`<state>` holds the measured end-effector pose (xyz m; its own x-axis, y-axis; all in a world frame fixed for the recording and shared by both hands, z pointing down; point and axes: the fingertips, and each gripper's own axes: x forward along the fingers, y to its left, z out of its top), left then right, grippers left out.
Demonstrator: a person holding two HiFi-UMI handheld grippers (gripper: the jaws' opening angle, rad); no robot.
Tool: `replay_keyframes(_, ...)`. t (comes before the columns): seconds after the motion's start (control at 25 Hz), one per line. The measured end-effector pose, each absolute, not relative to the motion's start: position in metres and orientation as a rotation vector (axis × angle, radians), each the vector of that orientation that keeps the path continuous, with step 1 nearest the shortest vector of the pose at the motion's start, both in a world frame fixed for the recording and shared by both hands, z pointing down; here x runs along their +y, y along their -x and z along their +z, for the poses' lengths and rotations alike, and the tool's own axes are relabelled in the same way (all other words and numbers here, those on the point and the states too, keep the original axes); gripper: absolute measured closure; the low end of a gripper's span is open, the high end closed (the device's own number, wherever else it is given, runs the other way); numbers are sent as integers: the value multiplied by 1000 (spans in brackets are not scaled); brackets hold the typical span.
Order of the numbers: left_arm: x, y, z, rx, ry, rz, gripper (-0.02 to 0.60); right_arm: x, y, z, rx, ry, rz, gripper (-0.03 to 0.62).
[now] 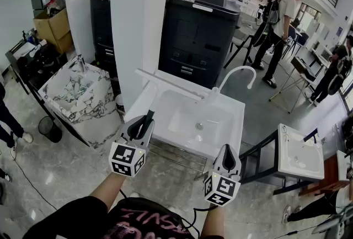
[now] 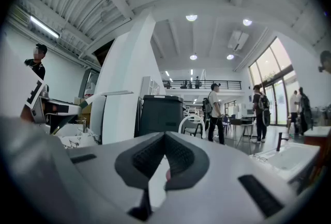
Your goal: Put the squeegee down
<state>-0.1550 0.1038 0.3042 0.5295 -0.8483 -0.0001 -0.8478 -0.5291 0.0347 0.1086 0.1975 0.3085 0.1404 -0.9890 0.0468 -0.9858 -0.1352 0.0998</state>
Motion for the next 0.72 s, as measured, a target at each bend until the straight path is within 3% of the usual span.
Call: replay_keyframes(0.72,109,127,312,-1471,-2716,15,486,204,-124,312,-2011,-2291,-88,574)
